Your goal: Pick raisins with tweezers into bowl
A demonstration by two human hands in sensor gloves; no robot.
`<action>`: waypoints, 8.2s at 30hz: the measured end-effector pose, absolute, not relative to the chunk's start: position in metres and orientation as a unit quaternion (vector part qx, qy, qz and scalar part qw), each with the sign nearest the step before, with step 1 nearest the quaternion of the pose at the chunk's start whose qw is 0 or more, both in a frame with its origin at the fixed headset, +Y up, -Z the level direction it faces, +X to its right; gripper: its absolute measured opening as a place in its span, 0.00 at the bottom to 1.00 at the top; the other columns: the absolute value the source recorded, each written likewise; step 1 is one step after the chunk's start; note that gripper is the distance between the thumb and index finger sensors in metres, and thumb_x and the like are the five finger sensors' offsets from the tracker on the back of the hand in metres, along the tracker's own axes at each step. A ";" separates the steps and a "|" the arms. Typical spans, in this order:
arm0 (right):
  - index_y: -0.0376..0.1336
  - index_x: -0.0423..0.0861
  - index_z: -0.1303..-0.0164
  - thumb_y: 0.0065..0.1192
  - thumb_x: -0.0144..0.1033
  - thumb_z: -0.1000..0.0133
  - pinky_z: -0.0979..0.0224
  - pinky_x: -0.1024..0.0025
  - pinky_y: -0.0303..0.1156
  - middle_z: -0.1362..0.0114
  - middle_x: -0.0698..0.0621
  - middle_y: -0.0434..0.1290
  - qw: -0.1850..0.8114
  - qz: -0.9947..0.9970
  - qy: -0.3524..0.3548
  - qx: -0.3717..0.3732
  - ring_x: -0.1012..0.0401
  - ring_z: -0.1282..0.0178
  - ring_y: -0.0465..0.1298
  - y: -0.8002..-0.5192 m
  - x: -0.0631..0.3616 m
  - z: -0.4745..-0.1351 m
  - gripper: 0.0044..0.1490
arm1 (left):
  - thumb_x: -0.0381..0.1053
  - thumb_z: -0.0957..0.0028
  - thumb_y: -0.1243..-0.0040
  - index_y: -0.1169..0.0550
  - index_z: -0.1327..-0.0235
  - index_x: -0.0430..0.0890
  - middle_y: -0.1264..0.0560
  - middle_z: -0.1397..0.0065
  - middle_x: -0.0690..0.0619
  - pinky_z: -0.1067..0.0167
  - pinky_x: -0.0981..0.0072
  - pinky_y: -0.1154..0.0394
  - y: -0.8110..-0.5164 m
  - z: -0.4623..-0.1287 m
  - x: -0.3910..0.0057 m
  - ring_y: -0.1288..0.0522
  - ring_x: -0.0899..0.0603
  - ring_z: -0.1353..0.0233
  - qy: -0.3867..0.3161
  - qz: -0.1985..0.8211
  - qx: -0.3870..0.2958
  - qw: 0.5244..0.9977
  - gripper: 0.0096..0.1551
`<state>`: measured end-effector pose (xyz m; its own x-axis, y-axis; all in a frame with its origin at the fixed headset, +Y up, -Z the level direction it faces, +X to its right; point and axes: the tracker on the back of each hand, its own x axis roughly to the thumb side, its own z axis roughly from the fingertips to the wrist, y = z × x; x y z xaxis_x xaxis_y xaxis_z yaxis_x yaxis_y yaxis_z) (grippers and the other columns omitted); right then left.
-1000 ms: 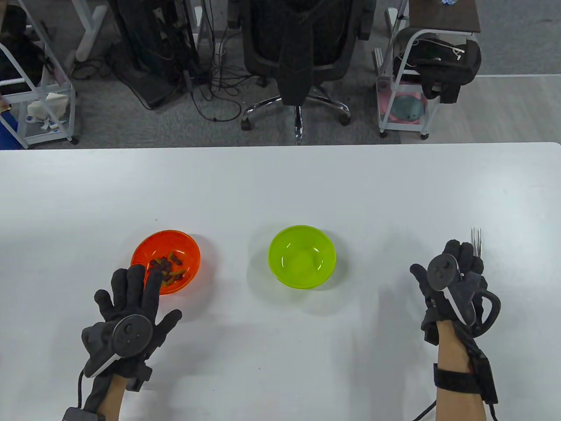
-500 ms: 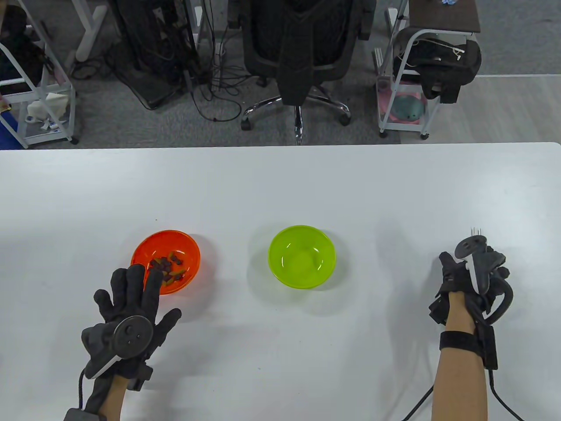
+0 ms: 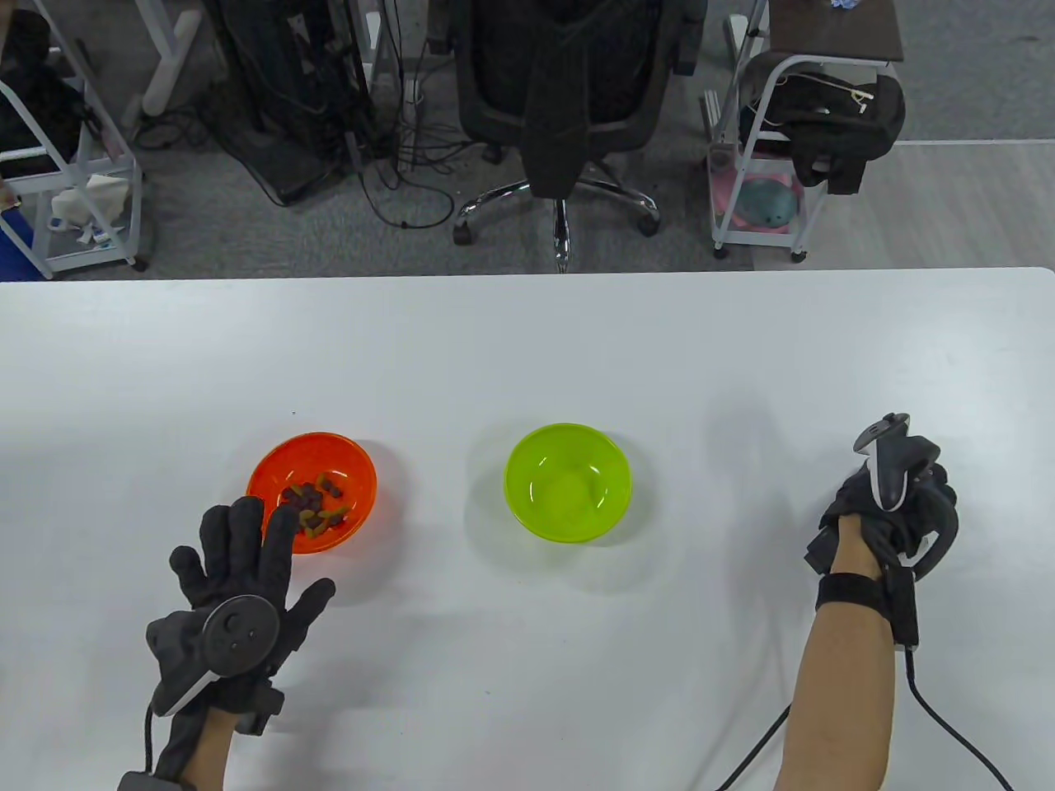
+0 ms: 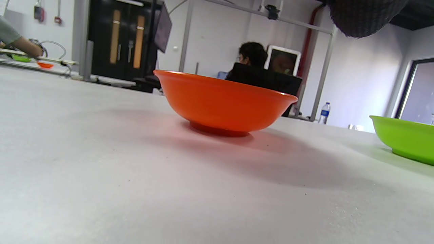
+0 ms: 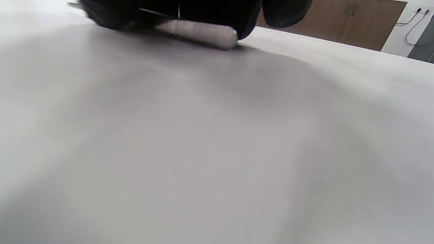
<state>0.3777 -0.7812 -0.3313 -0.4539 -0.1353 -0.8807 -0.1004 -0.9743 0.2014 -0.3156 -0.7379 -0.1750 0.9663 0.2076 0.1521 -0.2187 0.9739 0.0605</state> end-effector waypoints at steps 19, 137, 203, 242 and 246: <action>0.58 0.50 0.31 0.45 0.47 0.37 0.49 0.70 0.81 0.37 0.54 0.76 0.017 -0.906 -0.029 0.421 0.67 0.57 0.84 -0.729 0.340 -0.279 0.26 | 0.74 0.43 0.51 0.63 0.16 0.56 0.67 0.13 0.39 0.31 0.16 0.62 -0.739 -0.178 -0.320 0.68 0.27 0.15 -0.064 0.126 0.040 0.989 0.56; 0.66 0.61 0.32 0.56 0.59 0.40 0.58 0.78 0.78 0.39 0.60 0.75 -0.061 -0.933 0.207 -0.288 0.69 0.61 0.77 -0.731 0.023 -0.146 0.28 | 0.53 0.37 0.49 0.28 0.28 0.37 0.14 0.63 0.51 0.74 0.64 0.17 -0.754 -0.176 -0.247 0.17 0.55 0.77 -0.058 0.335 -0.057 0.939 0.31; 0.72 0.58 0.38 0.60 0.54 0.40 0.64 0.79 0.78 0.48 0.65 0.79 -0.165 -0.972 0.167 0.003 0.69 0.68 0.78 -0.755 0.115 -0.211 0.24 | 0.53 0.38 0.49 0.28 0.28 0.37 0.14 0.64 0.51 0.74 0.64 0.17 -0.766 -0.182 -0.260 0.17 0.55 0.78 -0.038 0.326 -0.067 0.942 0.31; 0.70 0.63 0.36 0.72 0.54 0.47 0.57 0.78 0.79 0.42 0.63 0.80 0.050 -0.934 0.229 -0.269 0.69 0.59 0.80 -0.742 -0.002 -0.153 0.27 | 0.53 0.38 0.48 0.28 0.28 0.36 0.14 0.64 0.51 0.74 0.64 0.17 -0.758 -0.174 -0.244 0.17 0.55 0.78 -0.077 0.307 -0.066 0.946 0.31; 0.70 0.63 0.37 0.72 0.53 0.47 0.57 0.78 0.79 0.42 0.62 0.80 0.055 -0.934 0.227 -0.272 0.69 0.58 0.80 -0.743 -0.003 -0.153 0.27 | 0.53 0.38 0.49 0.28 0.28 0.37 0.14 0.64 0.50 0.74 0.64 0.17 -0.758 -0.173 -0.242 0.18 0.55 0.77 -0.081 0.306 -0.065 0.947 0.31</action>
<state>-0.0031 -0.7427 -0.1533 -0.8465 -0.2253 0.4824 -0.0212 -0.8911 -0.4534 -0.2424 -0.7576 -0.1732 0.8002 0.5888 0.1139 -0.5679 0.8050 -0.1717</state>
